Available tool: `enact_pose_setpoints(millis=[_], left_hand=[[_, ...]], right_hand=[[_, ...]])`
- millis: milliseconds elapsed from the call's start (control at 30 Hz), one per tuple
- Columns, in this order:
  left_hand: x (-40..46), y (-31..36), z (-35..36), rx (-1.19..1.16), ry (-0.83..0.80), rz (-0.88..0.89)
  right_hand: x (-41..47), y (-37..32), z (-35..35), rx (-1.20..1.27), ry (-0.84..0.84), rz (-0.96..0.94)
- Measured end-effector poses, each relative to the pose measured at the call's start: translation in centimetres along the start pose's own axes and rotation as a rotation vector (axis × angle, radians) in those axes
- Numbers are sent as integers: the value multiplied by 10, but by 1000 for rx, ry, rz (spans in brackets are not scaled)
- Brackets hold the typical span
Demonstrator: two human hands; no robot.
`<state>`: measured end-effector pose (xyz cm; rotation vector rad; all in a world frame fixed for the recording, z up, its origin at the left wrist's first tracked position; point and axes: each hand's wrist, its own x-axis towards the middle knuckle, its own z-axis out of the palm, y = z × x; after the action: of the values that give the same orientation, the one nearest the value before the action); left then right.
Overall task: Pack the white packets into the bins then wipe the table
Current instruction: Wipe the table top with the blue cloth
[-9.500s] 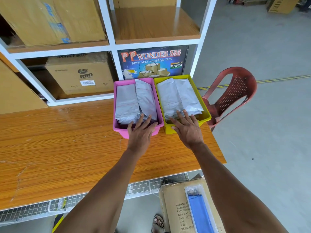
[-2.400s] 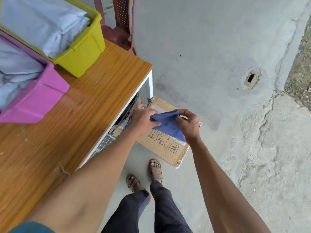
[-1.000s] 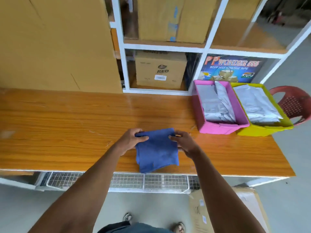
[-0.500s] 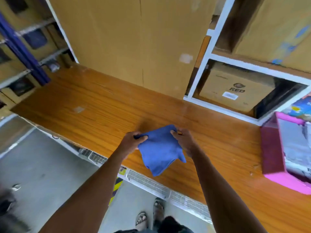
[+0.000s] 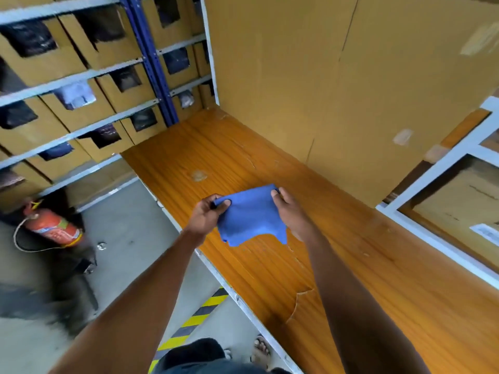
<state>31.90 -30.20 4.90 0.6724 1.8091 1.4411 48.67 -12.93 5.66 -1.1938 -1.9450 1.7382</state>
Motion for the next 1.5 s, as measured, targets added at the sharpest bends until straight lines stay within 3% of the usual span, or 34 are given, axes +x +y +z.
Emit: enact_pose_setpoints(millis=[233,400,533,667,800,900,967,1033,1200,1333,1500], left_hand=[[44,-15,-55,-5,180,1],[85,-28,-98,86,215,-14],[131,-37,-148,114,168,0],[174,-36,-197,226,82,-16],[212,-36,-243,110,-111,-207],[234,-39,-267,103,-205,-354],[251,-54,-277,112,-144,-401],[264,-64,-285,119,-44,-429],[289,-70,-293,233,142,-402],[316,-72,-304,441,146,-286],[337,-53,-308,815,289,-92]], right_hand=[[59,-10,58,182,-152,125],[93,-16,90,227,-254,96],[123,-32,130,154,-204,-35],[150,-45,177,146,-166,62],[181,-48,218,43,-76,92],[200,-51,238,-119,96,96],[212,-52,247,-101,229,109],[228,-52,253,-140,257,103],[268,-44,257,-426,30,132],[297,-64,264,-439,190,-45],[347,-79,271,-333,357,-180]])
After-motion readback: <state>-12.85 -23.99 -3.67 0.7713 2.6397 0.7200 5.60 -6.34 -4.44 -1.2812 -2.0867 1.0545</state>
